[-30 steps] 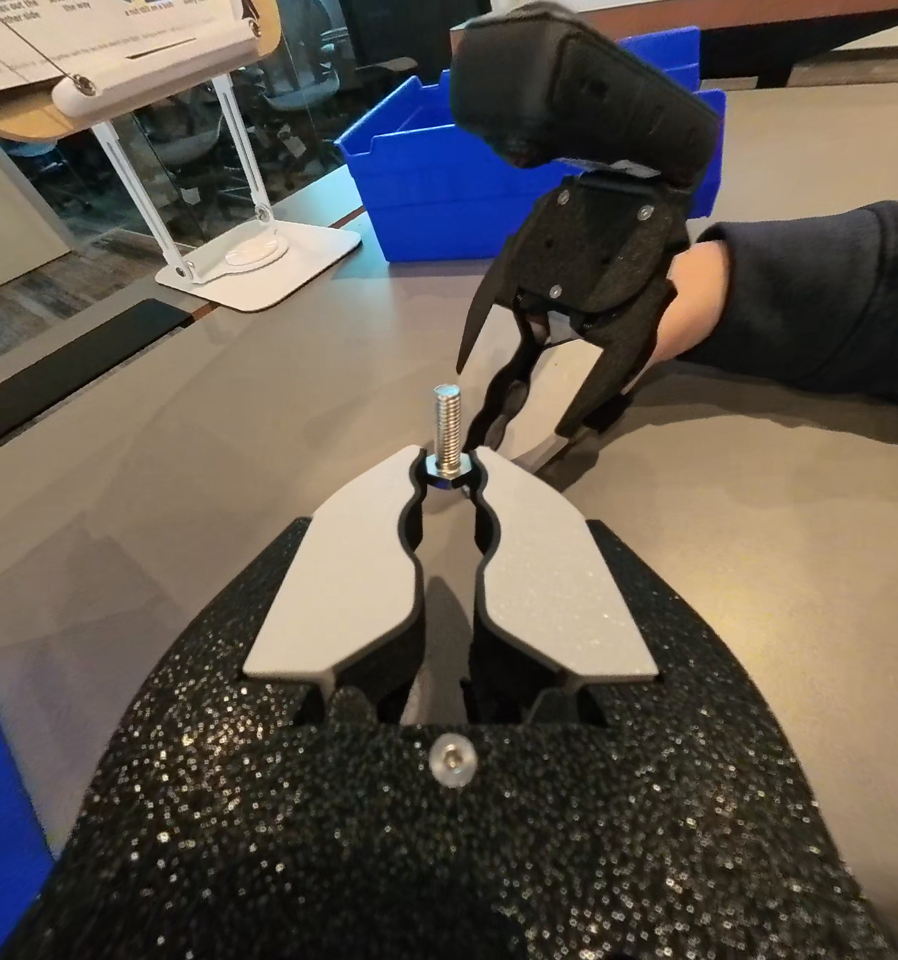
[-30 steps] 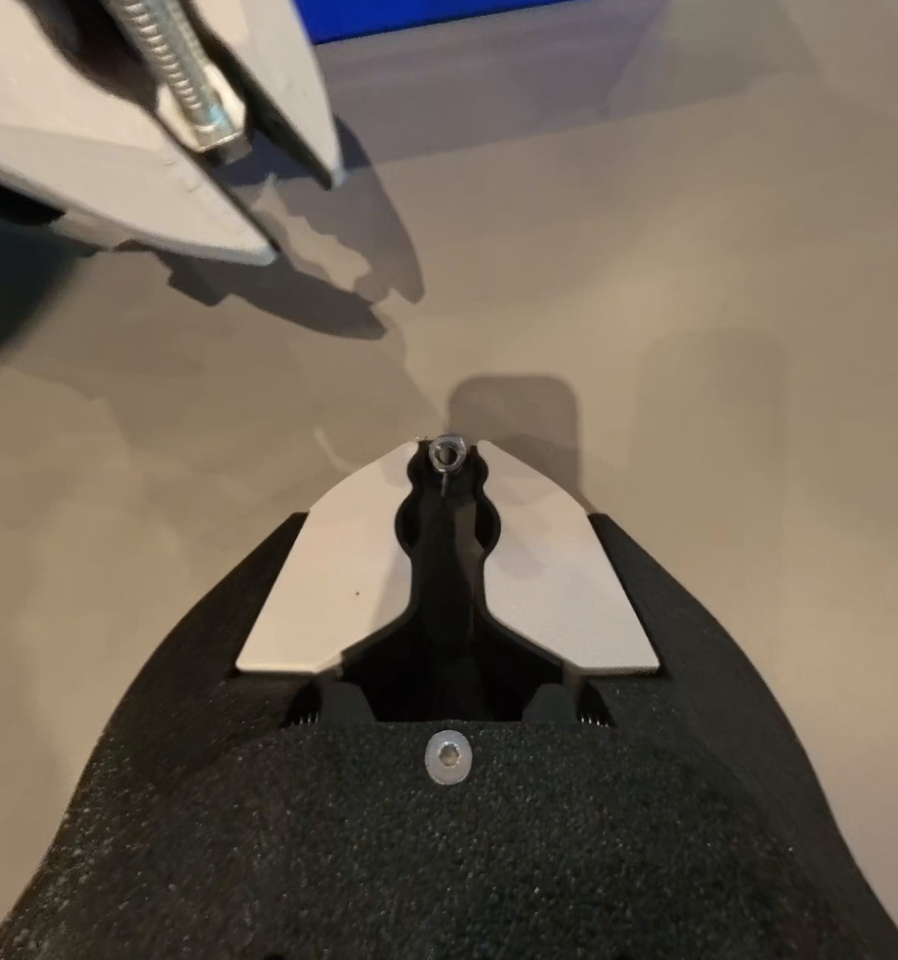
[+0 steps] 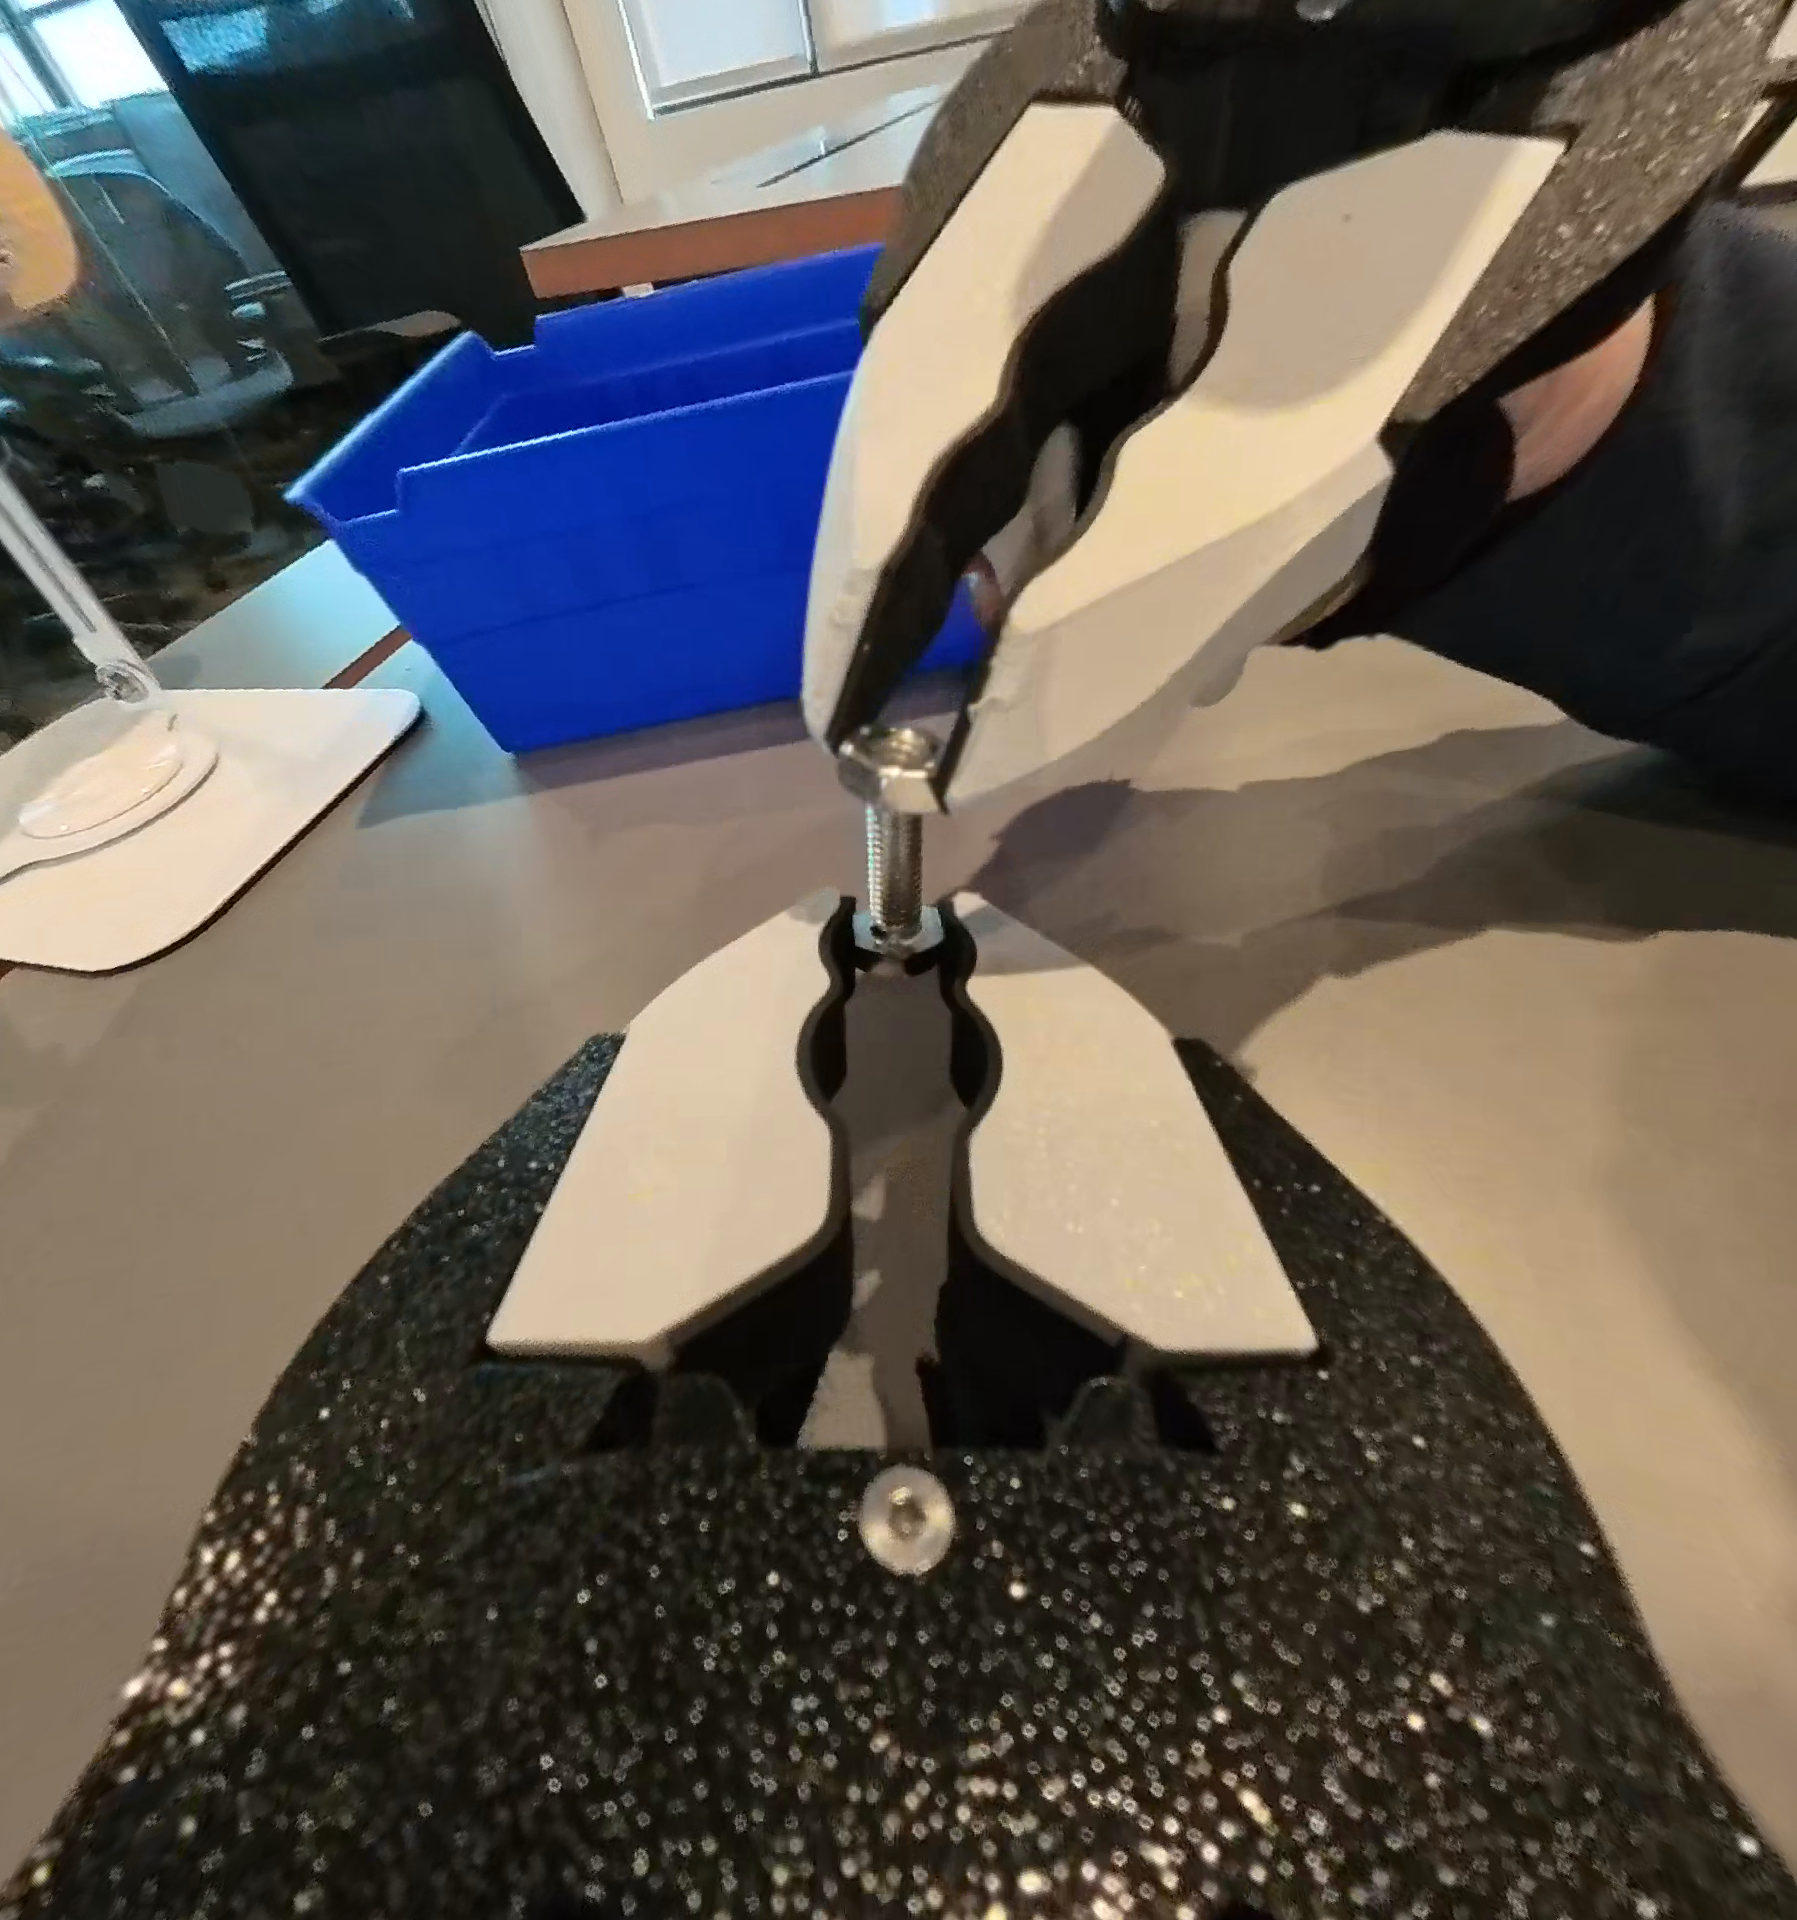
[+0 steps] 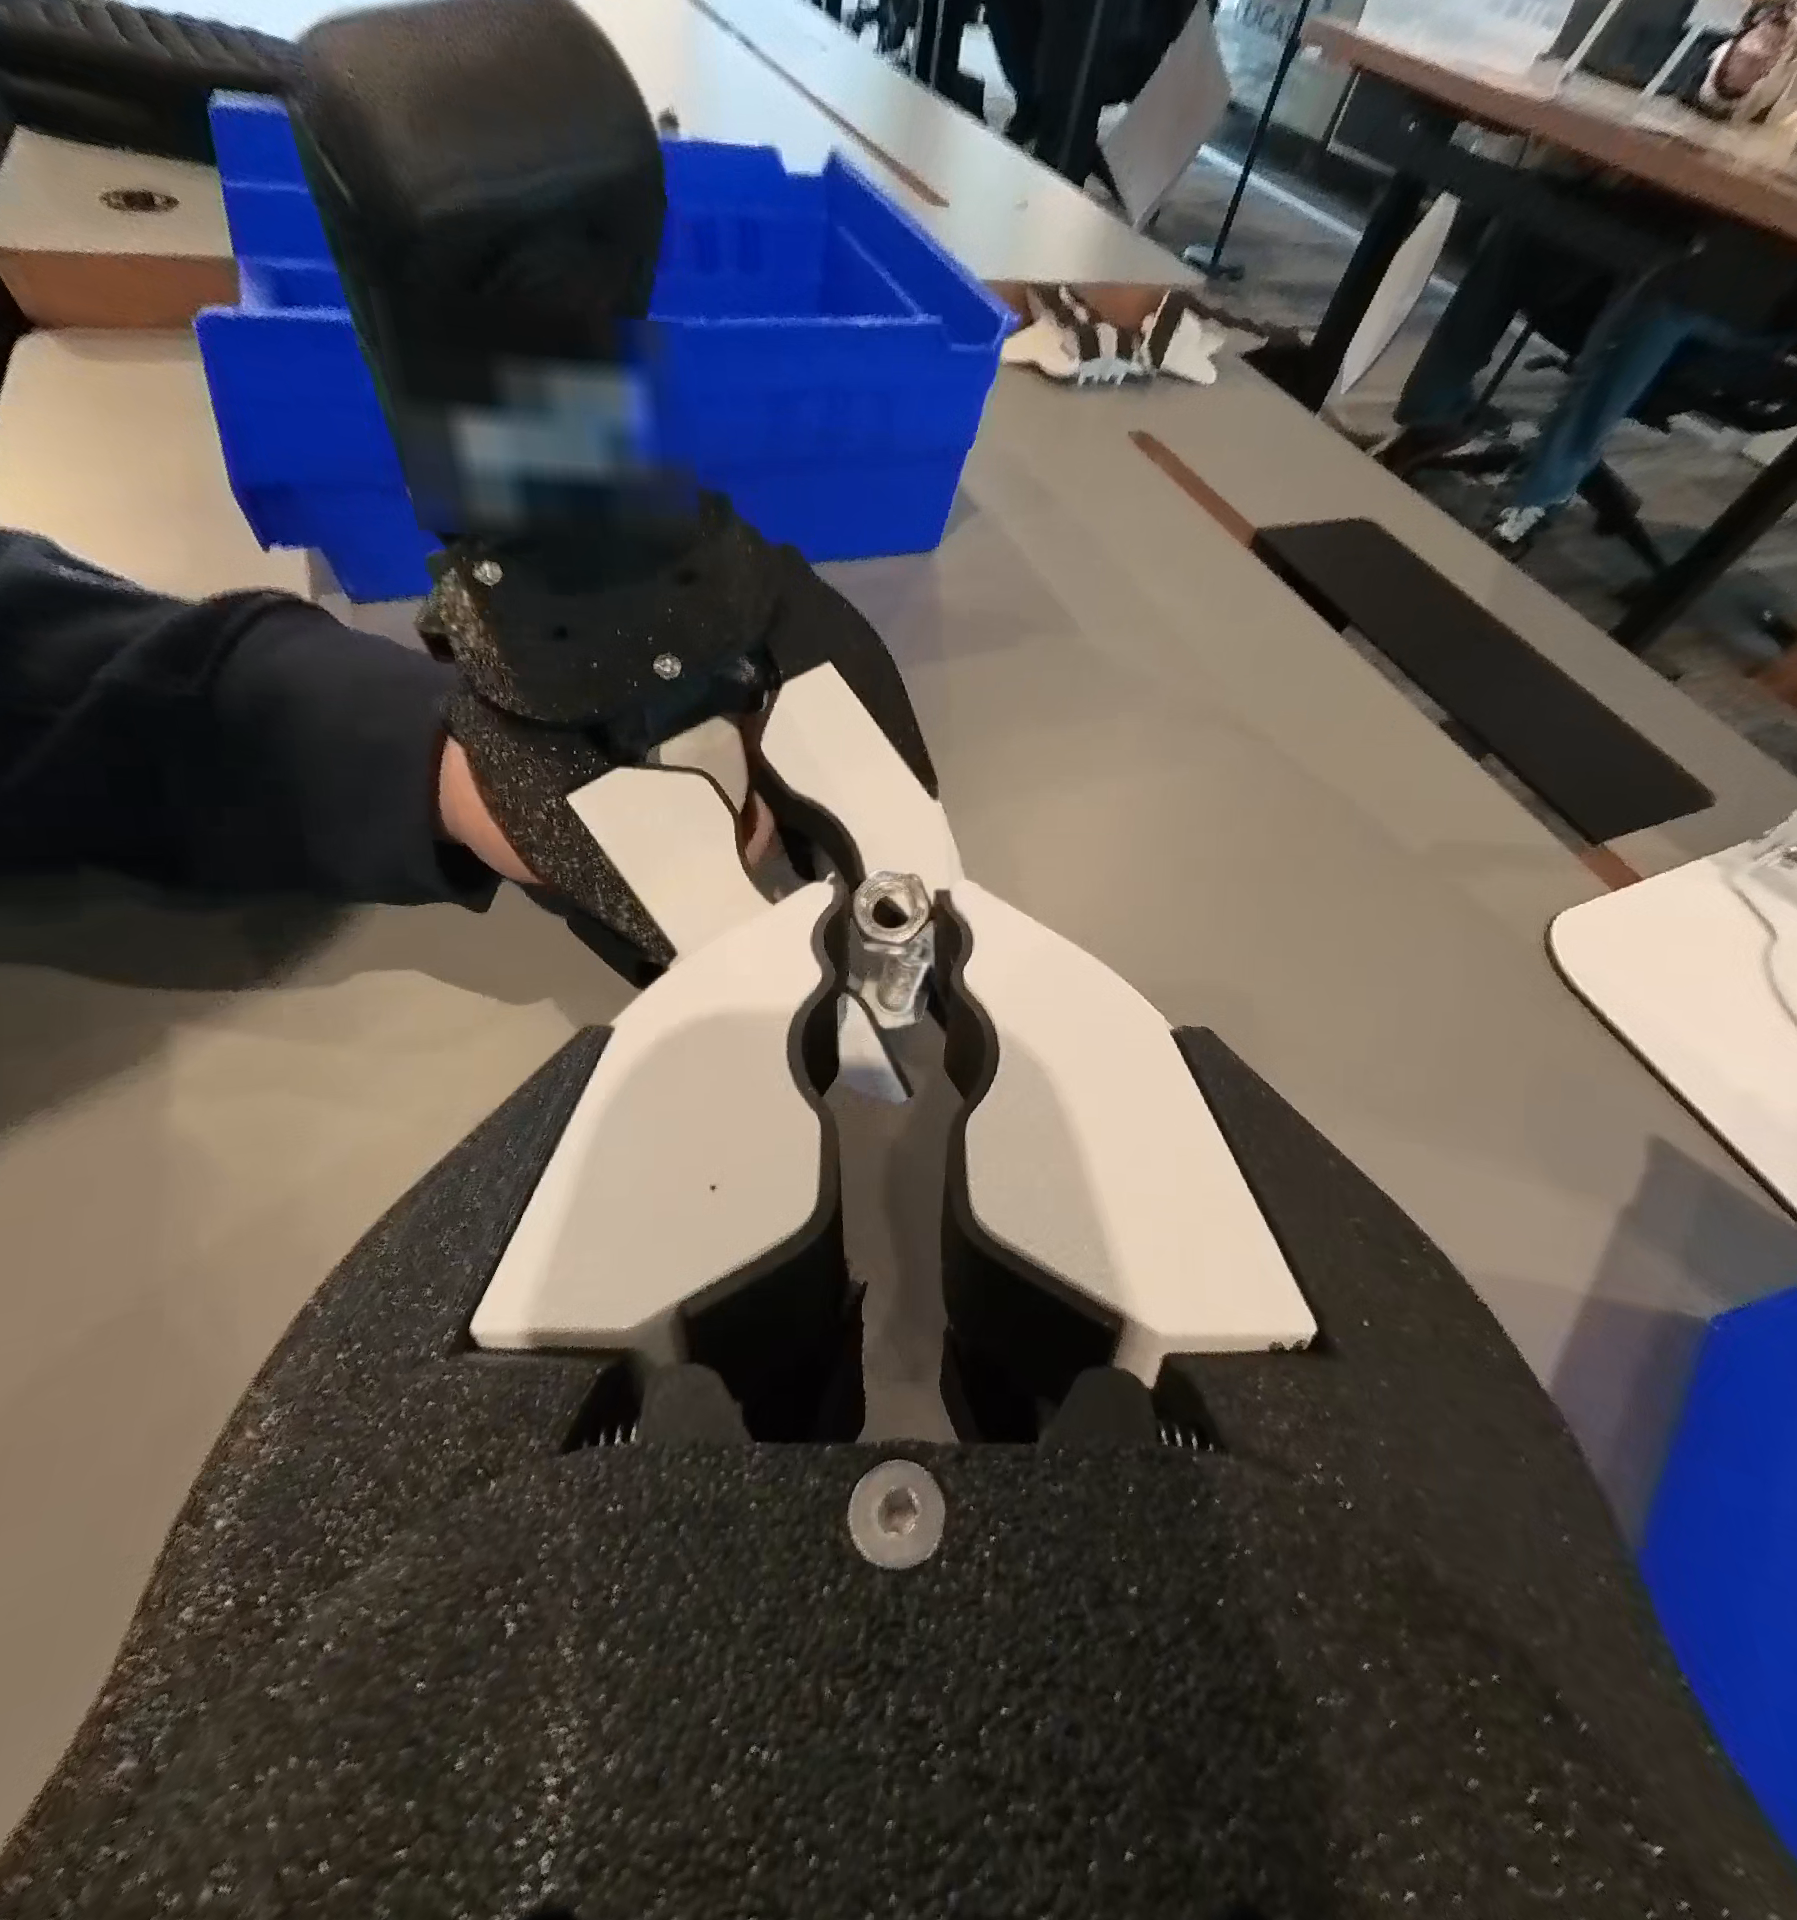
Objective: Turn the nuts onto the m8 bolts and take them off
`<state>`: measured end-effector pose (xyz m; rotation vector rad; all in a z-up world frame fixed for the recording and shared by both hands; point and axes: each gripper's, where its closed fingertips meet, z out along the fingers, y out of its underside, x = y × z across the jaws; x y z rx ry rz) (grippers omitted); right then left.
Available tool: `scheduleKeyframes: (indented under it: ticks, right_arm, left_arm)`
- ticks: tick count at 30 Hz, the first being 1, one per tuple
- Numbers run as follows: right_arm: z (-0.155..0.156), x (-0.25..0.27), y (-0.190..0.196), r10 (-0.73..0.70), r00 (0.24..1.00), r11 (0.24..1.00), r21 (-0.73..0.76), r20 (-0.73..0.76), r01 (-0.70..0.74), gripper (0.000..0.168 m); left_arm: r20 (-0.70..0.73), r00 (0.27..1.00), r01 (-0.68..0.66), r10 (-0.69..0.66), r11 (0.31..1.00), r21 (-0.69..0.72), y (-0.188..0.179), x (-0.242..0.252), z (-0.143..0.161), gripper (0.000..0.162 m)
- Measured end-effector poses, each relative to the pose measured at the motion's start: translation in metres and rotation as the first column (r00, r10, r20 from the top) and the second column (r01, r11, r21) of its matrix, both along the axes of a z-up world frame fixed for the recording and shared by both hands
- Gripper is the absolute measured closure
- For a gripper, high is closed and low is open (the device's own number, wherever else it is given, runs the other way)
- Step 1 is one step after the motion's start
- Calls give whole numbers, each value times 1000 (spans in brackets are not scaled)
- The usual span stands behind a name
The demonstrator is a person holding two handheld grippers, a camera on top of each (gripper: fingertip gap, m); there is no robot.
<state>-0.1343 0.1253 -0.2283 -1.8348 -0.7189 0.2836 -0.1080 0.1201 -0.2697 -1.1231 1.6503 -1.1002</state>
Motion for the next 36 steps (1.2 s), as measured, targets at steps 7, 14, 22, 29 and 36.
scheduleKeyframes:
  ticks: [7,14,22,29,36]
  right_arm:
    - [-3,2,-4,-7,999,999,-31,41,9,153]
    - [-7,3,-6,12,1000,998,-67,9,-12,153]
    - [-9,4,-10,32,999,995,-97,-12,-33,153]
    - [-9,3,-10,37,999,995,-89,-25,-39,153]
    - [-5,3,-4,21,999,999,-33,-34,-22,131]
  left_arm:
    - [0,1000,11,-11,1000,-5,-1,0,0,147]
    - [-17,999,48,-47,998,34,-8,-1,-4,147]
    - [-11,998,57,-56,998,31,-9,-2,-3,148]
    - [-9,998,64,-63,998,20,-10,-3,-2,148]
    - [10,998,60,-60,998,-6,-8,-4,1,148]
